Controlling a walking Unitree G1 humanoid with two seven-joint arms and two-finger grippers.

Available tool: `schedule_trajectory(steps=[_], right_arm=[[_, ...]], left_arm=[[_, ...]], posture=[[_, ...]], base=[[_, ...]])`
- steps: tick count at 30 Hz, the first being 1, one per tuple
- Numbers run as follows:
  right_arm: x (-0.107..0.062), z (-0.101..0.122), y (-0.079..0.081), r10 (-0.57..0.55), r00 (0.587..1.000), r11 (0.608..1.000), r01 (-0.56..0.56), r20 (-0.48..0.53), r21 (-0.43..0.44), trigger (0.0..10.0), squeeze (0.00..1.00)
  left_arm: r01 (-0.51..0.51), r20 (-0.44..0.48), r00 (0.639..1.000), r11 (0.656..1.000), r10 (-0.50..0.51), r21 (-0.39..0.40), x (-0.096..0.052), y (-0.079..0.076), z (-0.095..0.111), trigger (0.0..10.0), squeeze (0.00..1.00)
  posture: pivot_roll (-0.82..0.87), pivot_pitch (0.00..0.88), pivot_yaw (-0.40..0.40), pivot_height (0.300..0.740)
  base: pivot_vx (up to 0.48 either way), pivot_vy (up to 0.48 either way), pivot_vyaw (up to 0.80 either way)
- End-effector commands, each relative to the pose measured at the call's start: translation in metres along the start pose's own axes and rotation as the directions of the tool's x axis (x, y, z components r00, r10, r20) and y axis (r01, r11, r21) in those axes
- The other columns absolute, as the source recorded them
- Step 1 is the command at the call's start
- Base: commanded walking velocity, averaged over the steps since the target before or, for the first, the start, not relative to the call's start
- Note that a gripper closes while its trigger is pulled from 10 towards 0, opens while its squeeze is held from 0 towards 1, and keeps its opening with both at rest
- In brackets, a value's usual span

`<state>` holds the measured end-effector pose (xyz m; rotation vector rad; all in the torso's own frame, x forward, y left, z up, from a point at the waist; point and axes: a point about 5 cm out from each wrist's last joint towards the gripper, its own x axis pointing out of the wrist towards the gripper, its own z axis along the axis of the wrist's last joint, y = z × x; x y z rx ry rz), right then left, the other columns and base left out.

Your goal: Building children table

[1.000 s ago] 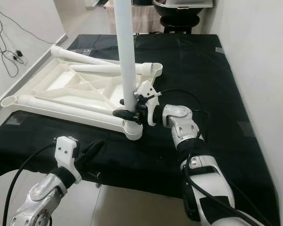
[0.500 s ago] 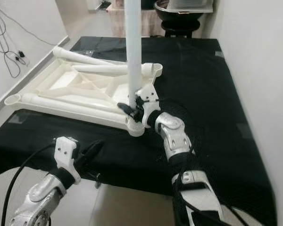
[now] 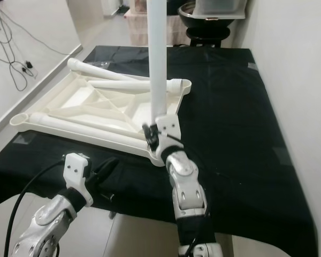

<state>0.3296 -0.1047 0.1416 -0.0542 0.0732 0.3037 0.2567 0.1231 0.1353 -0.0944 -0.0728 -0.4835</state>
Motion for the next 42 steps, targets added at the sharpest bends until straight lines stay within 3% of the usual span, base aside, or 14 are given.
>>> schedule_trajectory(steps=[1,3,6,9,12,13,14,15,16,21,23,28,42], right_arm=[[0.0,0.001,0.001,0.011,1.0,1.0,-0.011,0.013,0.018,10.0,1.0],[-0.01,0.014,-0.001,0.024,0.995,0.999,-0.029,0.099,0.042,10.0,1.0],[-0.019,0.018,-0.003,0.036,0.992,0.998,-0.042,0.124,0.052,10.0,1.0],[-0.046,0.017,-0.01,0.058,0.986,0.996,-0.067,0.158,0.051,10.0,1.0],[-0.059,0.013,-0.011,0.079,0.983,0.995,-0.088,0.164,0.046,10.0,1.0],[-0.067,0.01,-0.008,0.103,0.982,0.993,-0.11,0.161,0.035,10.0,0.69],[-0.067,0.01,-0.008,0.103,0.982,0.993,-0.11,0.161,0.035,10.0,0.69],[-0.074,0.006,-0.007,0.115,0.981,0.992,-0.121,0.155,0.028,10.0,0.39],[-0.081,0.002,-0.008,0.107,0.983,0.993,-0.112,0.149,0.026,10.0,0.0],[-0.09,-0.005,-0.016,0.019,0.992,1.0,-0.021,0.127,0.014,10.0,0.0],[-0.099,-0.015,-0.027,-0.105,0.99,0.994,0.105,0.095,0.01,10.0,0.0],[-0.101,-0.029,-0.038,-0.202,0.979,0.979,0.201,0.022,0.037,10.0,0.0],[-0.096,-0.034,-0.041,-0.213,0.977,0.976,0.213,-0.015,0.048,10.0,0.0]], left_arm=[[-0.013,-0.018,1.0,1.0,0.013,0.011,-0.001,0.003,-0.004,10.0,0.0],[-0.01,-0.02,1.0,1.0,0.01,0.009,-0.001,0.003,-0.003,10.0,0.0],[-0.01,-0.02,1.0,1.0,0.01,0.011,-0.001,0.004,-0.003,10.0,0.0],[-0.036,-0.017,0.999,0.999,0.036,0.037,-0.004,0.007,-0.002,10.0,0.0],[-0.063,-0.017,0.998,0.996,0.064,0.058,-0.007,0.009,-0.001,10.0,0.0],[-0.083,-0.016,0.996,0.994,0.084,0.077,-0.009,0.012,-0.001,10.0,0.0],[-0.083,-0.016,0.996,0.994,0.084,0.077,-0.009,0.012,-0.001,10.0,0.0],[-0.098,-0.015,0.995,0.991,0.1,0.094,-0.01,0.014,0.0,10.0,0.0],[-0.108,-0.014,0.994,0.989,0.11,0.105,-0.011,0.015,0.0,10.0,0.0],[-0.156,-0.012,0.987,0.979,0.159,0.135,-0.017,0.02,0.001,10.0,0.0],[-0.209,-0.032,0.976,0.967,0.216,0.148,-0.029,0.025,-0.004,10.0,0.0],[-0.257,-0.067,0.961,0.955,0.269,0.146,-0.044,0.029,-0.014,10.0,0.0],[-0.292,-0.072,0.95,0.946,0.303,0.139,-0.044,0.035,-0.021,10.0,0.0]], posture=[[0.0,0.122,0.063,0.74],[-0.01,0.125,0.069,0.74],[-0.01,0.128,0.068,0.74],[-0.02,0.133,0.079,0.74],[-0.03,0.131,0.087,0.74],[-0.03,0.129,0.094,0.74],[-0.03,0.129,0.094,0.74],[-0.03,0.128,0.095,0.74],[-0.03,0.126,0.096,0.74],[-0.05,0.119,0.11,0.74],[-0.05,0.106,0.119,0.74],[-0.04,0.07,0.115,0.74],[-0.03,0.036,0.093,0.74]], base=[[0.0,0.0,0.0],[0.0,0.0,0.0],[0.0,0.0,0.0],[0.0,0.0,0.0],[0.0,0.0,0.0],[0.0,0.0,0.0],[0.0,0.0,0.0],[0.0,0.0,0.0],[0.0,0.0,0.0],[0.0,0.0,0.0],[0.0,0.0,0.0],[0.0,0.0,0.0],[0.0,0.0,0.0]])
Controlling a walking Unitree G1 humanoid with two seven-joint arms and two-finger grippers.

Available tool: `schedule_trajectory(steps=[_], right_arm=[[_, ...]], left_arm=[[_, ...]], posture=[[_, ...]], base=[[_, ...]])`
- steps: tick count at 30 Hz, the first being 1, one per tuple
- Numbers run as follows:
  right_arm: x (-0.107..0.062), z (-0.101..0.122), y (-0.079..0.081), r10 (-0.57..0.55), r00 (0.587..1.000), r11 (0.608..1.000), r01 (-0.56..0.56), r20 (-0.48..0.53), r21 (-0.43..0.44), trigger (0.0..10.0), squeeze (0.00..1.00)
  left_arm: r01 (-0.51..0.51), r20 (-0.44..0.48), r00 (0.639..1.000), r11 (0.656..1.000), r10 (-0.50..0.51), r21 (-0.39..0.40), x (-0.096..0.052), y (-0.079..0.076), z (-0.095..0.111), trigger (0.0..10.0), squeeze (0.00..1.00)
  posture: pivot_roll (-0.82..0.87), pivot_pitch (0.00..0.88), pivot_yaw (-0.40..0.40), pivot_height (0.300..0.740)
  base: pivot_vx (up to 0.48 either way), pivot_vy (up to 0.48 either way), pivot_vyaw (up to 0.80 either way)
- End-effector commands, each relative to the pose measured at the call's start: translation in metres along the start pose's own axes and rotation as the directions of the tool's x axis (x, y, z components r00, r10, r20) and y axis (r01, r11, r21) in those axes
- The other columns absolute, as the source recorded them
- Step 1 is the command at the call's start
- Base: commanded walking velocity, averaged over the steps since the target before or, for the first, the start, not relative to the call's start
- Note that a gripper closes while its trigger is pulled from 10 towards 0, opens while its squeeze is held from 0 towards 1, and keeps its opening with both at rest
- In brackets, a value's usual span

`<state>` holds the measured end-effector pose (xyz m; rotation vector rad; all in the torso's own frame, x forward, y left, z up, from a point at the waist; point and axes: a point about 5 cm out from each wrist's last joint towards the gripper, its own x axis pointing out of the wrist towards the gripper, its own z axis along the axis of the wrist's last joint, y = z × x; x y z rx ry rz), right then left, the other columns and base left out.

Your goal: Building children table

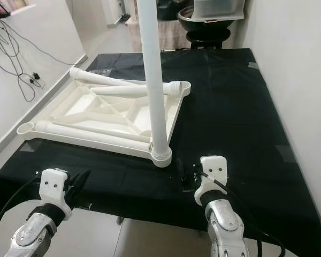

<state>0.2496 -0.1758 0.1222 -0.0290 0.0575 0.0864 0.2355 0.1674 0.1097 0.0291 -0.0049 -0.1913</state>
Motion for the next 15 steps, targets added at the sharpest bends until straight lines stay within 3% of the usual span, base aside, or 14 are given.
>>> schedule_trajectory(steps=[1,15], right_arm=[[-0.0006,-0.0059,0.0017,-0.002,1.0,1.0,0.002,-0.027,0.014,10.0,0.0],[0.0003,-0.0059,0.0009,0.011,0.999,1.0,-0.011,-0.032,-0.028,10.0,0.0]], left_arm=[[-0.007,-0.009,1.0,1.0,0.007,0.011,-0.0013,0.0034,-0.0022,10.0,0.0],[0.008,-0.005,1.0,1.0,-0.008,-0.001,-0.0002,-0.0008,-0.0039,10.0,0.0]], posture=[[-0.03,0.035,0.095,0.74],[-0.05,0.033,0.083,0.74]], base=[[0.0,0.0,0.0],[0.0,0.0,0.0]])
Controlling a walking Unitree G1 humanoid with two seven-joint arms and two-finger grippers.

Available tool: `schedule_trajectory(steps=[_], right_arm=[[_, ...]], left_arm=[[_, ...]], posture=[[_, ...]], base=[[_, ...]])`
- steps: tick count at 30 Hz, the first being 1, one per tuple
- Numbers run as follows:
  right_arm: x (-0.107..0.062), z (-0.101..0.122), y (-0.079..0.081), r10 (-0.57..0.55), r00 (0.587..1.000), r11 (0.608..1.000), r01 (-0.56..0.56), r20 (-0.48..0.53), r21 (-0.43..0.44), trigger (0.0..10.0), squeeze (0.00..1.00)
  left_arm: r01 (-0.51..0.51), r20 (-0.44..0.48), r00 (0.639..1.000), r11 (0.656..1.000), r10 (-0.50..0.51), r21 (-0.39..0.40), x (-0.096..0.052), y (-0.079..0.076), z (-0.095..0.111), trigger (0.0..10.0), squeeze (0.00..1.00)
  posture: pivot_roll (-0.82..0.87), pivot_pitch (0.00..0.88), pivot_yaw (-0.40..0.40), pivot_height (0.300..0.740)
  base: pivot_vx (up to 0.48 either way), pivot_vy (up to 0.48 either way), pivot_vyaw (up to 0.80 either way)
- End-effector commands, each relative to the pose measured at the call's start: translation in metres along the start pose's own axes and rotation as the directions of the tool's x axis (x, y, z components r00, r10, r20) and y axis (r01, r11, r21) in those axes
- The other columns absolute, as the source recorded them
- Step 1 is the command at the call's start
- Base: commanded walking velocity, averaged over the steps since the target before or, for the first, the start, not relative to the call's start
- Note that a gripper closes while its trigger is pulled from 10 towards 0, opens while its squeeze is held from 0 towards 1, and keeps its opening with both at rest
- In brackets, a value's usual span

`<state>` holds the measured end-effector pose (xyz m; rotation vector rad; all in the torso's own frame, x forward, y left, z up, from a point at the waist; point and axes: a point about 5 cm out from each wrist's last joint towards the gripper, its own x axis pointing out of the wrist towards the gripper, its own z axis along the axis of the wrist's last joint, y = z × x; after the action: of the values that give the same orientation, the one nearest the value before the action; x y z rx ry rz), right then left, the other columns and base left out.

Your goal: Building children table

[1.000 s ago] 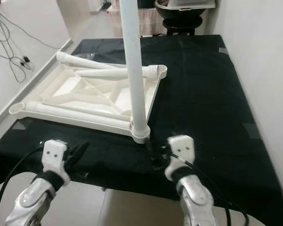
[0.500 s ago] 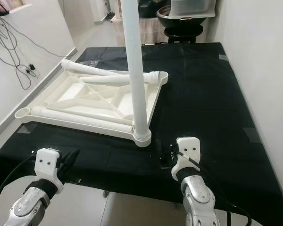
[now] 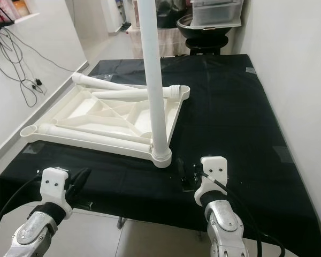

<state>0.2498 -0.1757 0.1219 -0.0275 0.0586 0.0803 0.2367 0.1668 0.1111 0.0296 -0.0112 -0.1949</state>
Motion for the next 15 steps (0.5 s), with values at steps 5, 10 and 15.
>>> schedule_trajectory(steps=[5,10,15], right_arm=[[0.0,-0.004,0.001,0.027,0.999,0.998,-0.028,-0.028,-0.049,10.0,0.0],[0.007,0.004,0.008,0.082,0.996,0.985,-0.084,-0.023,-0.15,10.0,0.0],[0.021,0.014,0.024,0.16,0.987,0.946,-0.162,-0.03,-0.28,10.0,0.0]], left_arm=[[0.023,-0.013,1.0,1.0,-0.023,0.013,0.0,-0.003,-0.004,10.0,0.0],[0.045,-0.024,0.999,0.995,-0.043,0.091,0.006,-0.007,0.001,10.0,0.0],[0.068,-0.054,0.997,0.976,-0.058,0.206,0.02,-0.014,0.008,10.0,0.0]], posture=[[-0.05,0.039,0.087,0.74],[-0.06,0.052,0.097,0.74],[-0.06,0.06,0.093,0.74]], base=[[0.0,0.0,0.0],[0.0,0.0,0.0],[0.0,0.0,0.0]])
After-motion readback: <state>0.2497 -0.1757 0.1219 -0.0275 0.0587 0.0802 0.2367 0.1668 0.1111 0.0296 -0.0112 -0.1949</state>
